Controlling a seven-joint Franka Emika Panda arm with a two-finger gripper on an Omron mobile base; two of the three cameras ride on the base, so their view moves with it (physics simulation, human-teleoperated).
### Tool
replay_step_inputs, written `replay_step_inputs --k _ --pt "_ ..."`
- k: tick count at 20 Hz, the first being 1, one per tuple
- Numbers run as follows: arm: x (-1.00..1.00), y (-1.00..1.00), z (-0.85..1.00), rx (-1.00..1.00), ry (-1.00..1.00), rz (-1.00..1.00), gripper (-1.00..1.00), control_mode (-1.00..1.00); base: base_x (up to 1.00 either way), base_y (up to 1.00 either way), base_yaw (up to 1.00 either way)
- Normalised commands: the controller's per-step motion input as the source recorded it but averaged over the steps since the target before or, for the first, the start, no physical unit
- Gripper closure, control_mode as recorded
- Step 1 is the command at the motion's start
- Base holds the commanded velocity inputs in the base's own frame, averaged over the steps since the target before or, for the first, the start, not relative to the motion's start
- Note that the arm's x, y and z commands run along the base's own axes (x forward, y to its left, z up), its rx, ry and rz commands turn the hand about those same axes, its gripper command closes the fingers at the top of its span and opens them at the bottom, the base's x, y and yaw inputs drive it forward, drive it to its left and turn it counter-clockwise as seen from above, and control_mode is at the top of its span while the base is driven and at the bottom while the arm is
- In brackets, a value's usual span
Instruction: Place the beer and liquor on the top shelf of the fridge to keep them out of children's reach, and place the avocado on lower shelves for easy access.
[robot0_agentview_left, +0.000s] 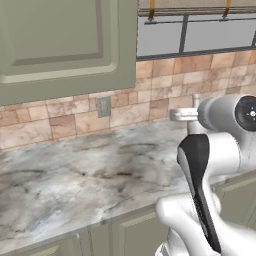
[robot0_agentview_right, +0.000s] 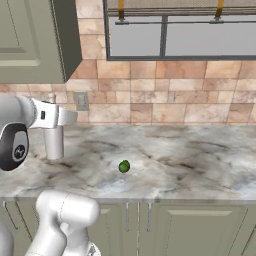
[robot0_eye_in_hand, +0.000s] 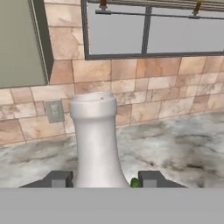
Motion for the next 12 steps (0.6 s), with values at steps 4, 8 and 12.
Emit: replay_step_inputs --k 4,8,12 --pt "0.00 0.00 0.52 0.00 0.09 0.00 1.00 -1.00 0.00 0.00 0.00" --pt "0.00 0.00 0.49 0.00 0.13 0.03 1.00 -1.00 0.00 0.00 0.00" --pt "0.00 0.00 0.00 0.00 0.00 0.00 1.00 1.00 -0.13 0.00 0.07"
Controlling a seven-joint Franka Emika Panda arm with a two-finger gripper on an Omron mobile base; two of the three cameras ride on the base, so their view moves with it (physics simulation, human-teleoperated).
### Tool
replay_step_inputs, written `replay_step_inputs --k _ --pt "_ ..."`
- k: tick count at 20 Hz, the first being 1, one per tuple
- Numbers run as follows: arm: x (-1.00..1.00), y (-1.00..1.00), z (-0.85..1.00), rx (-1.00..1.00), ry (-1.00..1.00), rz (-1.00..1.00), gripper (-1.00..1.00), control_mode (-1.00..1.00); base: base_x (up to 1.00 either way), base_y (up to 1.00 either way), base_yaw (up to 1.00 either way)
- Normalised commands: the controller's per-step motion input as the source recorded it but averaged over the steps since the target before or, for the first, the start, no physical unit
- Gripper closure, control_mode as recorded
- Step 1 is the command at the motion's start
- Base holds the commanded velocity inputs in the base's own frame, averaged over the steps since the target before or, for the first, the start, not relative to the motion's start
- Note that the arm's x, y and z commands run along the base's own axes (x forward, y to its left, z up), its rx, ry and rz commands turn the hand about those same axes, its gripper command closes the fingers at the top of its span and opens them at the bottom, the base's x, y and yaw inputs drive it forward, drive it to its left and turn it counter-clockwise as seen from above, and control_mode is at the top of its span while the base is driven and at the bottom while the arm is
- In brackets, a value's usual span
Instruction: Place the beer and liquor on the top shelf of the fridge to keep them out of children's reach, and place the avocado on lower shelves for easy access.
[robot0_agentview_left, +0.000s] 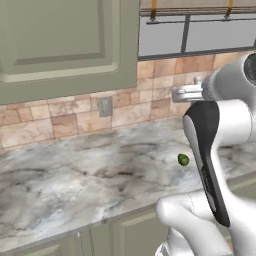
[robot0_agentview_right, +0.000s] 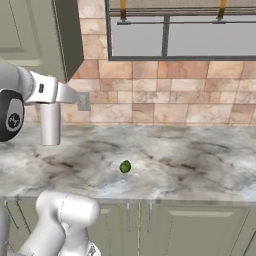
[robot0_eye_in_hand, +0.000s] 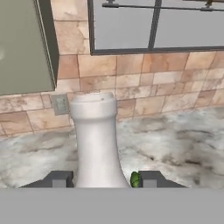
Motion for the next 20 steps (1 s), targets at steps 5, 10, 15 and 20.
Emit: replay_step_inputs --k 5,10,15,20 --pt "0.00 0.00 0.00 0.00 0.00 0.00 1.00 1.00 -0.63 0.00 0.03" --pt "0.00 0.00 0.00 0.00 0.00 0.00 1.00 1.00 -0.99 -0.21 -0.03" --pt "0.00 0.00 0.00 0.00 0.00 0.00 1.00 1.00 -0.38 -0.55 -0.26" --pt "0.00 0.00 0.00 0.00 0.00 0.00 1.00 1.00 0.00 -0.88 -0.54"
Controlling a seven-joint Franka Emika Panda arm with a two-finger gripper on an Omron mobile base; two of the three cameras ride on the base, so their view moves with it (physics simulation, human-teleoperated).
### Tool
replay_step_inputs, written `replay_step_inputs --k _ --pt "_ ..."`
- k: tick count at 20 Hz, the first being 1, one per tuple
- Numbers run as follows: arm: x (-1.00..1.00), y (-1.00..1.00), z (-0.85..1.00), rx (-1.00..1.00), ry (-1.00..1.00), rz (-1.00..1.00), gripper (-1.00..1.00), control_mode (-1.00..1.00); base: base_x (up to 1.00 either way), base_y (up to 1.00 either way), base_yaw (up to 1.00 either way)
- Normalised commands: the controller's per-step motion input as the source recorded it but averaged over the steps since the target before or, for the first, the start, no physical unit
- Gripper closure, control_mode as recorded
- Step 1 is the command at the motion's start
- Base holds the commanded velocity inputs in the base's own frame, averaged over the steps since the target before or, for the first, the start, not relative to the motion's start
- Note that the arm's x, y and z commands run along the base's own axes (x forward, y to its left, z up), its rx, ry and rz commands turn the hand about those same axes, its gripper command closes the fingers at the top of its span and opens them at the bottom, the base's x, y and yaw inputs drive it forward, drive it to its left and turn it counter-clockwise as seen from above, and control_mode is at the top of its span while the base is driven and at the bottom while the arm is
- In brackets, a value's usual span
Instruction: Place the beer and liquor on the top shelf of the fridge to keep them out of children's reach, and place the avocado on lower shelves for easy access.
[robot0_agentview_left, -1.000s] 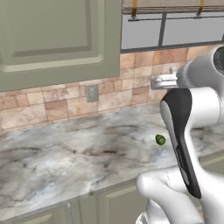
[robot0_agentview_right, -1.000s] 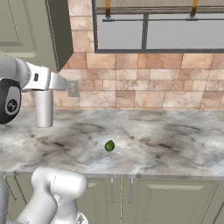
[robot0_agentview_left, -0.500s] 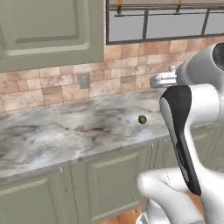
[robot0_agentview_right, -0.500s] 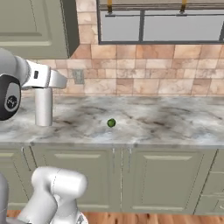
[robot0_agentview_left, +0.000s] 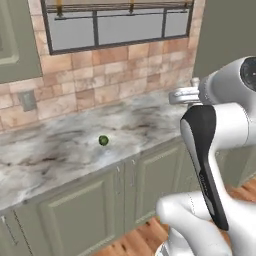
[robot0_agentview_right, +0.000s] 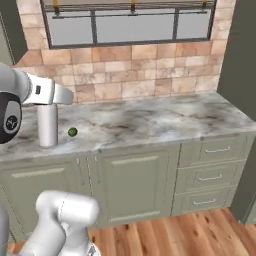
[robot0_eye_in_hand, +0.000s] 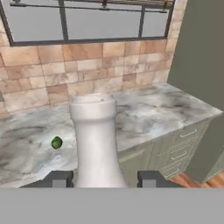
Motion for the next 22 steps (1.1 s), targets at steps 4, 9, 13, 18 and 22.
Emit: replay_step_inputs --k 4,9,13,18,22 --pt "0.00 0.00 0.00 0.00 0.00 0.00 1.00 1.00 0.06 -0.82 -0.59" --pt "0.00 0.00 0.00 0.00 0.00 0.00 1.00 1.00 0.28 -0.81 -0.56" --pt "0.00 0.00 0.00 0.00 0.00 0.00 1.00 1.00 0.46 -0.88 -0.46" --pt "0.00 0.00 0.00 0.00 0.00 0.00 1.00 1.00 0.39 -0.90 -0.24" --pt "0.00 0.00 0.00 0.00 0.00 0.00 1.00 1.00 0.49 -0.92 -0.18"
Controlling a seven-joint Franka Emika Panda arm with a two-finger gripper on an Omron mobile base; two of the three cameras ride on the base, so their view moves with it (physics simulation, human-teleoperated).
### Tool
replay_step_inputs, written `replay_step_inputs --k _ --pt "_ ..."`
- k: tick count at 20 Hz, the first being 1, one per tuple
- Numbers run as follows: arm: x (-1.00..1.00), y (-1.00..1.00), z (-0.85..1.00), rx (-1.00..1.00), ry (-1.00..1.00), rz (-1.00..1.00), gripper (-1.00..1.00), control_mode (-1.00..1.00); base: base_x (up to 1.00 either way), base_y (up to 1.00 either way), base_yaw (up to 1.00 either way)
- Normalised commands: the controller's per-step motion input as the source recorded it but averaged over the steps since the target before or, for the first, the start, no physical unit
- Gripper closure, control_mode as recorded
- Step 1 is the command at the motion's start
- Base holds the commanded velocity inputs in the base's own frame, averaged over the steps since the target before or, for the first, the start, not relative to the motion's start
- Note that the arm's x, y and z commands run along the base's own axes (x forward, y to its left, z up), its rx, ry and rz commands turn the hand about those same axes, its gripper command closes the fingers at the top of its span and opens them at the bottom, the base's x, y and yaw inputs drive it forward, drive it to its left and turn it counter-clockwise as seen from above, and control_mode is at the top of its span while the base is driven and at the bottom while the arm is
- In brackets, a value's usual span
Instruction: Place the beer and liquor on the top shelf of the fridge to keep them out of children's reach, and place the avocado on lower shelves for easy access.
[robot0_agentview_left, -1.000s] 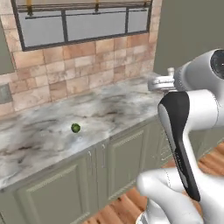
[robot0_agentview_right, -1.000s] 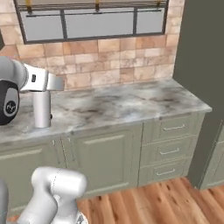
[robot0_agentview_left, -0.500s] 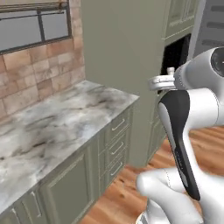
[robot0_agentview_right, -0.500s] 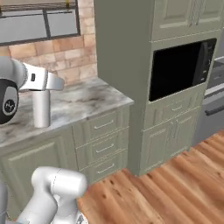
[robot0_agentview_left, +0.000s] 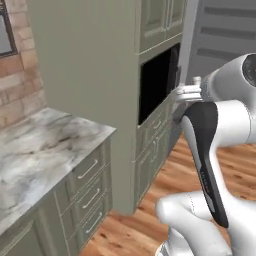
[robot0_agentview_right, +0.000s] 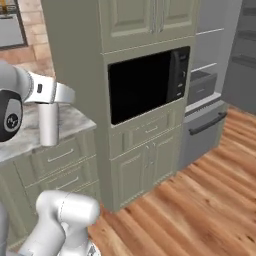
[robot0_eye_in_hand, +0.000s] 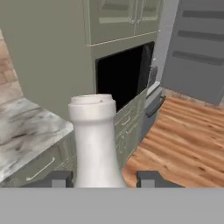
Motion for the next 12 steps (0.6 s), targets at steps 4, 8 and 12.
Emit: replay_step_inputs --k 4,8,12 --pt "0.00 0.00 0.00 0.00 0.00 0.00 1.00 1.00 0.67 -0.95 -0.06" --pt "0.00 0.00 0.00 0.00 0.00 0.00 1.00 1.00 0.78 -1.00 0.05" --pt "0.00 0.00 0.00 0.00 0.00 0.00 1.00 1.00 0.80 -1.00 0.23"
